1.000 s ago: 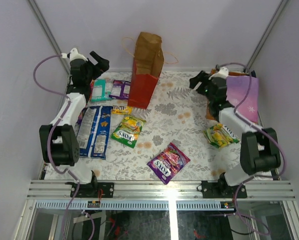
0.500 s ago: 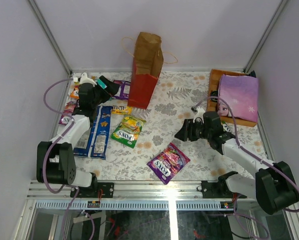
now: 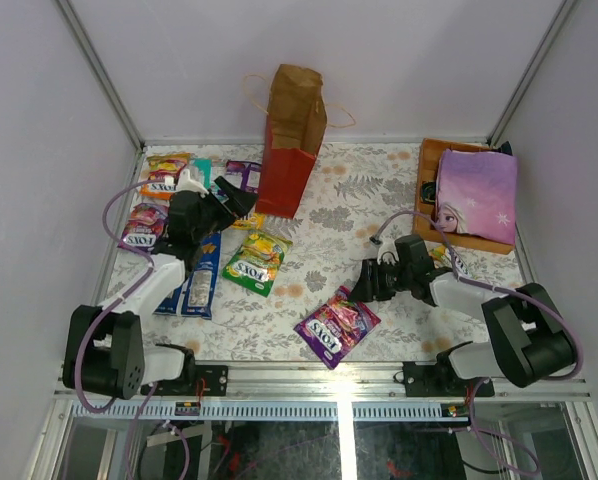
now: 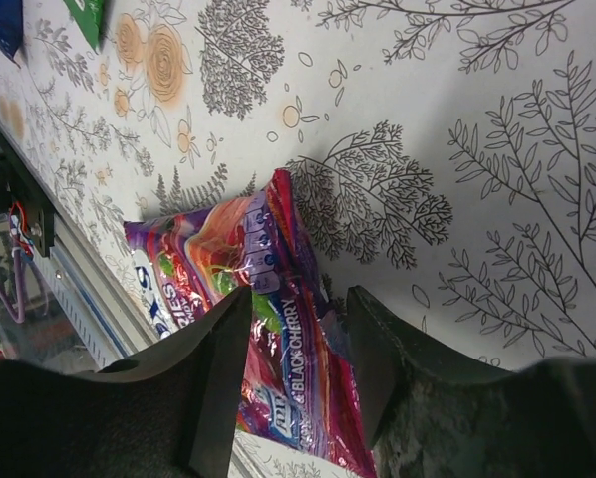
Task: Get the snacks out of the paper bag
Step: Move the snack to the center of the board.
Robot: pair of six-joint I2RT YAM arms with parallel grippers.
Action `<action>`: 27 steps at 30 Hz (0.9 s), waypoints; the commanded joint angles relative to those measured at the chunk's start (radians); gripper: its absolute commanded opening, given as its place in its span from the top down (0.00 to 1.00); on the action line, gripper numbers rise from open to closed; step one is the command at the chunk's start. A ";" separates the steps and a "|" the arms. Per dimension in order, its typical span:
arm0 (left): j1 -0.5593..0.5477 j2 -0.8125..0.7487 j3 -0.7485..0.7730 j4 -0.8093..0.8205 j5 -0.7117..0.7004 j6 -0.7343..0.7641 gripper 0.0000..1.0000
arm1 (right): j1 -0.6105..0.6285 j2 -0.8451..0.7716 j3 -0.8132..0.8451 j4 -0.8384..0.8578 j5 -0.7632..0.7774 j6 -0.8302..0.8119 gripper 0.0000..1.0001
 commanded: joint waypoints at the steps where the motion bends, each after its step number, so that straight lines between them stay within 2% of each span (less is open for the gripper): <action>1: -0.009 -0.051 -0.045 0.024 0.022 -0.014 0.00 | 0.009 0.053 0.016 0.072 -0.052 -0.018 0.52; 5: -0.017 -0.084 -0.072 -0.011 0.022 -0.013 0.00 | 0.011 0.104 0.021 0.111 -0.074 -0.007 0.61; 7: -0.019 -0.096 -0.079 -0.027 0.018 -0.011 0.00 | 0.011 0.126 0.026 0.130 -0.082 0.001 0.69; 11: -0.020 -0.128 -0.078 -0.071 0.012 -0.003 0.00 | 0.012 0.146 0.061 0.155 -0.077 0.025 0.98; 14: -0.020 -0.146 -0.062 -0.099 0.027 -0.012 0.00 | 0.011 0.126 0.131 0.191 -0.032 0.063 1.00; 18: -0.018 -0.144 -0.046 -0.109 0.063 -0.035 0.00 | -0.013 0.125 0.236 0.278 0.106 0.148 1.00; 22: -0.019 -0.141 -0.037 -0.114 0.087 -0.051 0.00 | -0.081 0.201 0.345 0.382 0.236 0.287 1.00; 27: -0.020 -0.168 -0.015 -0.159 0.079 -0.036 0.00 | -0.145 0.293 0.446 0.379 0.431 0.397 1.00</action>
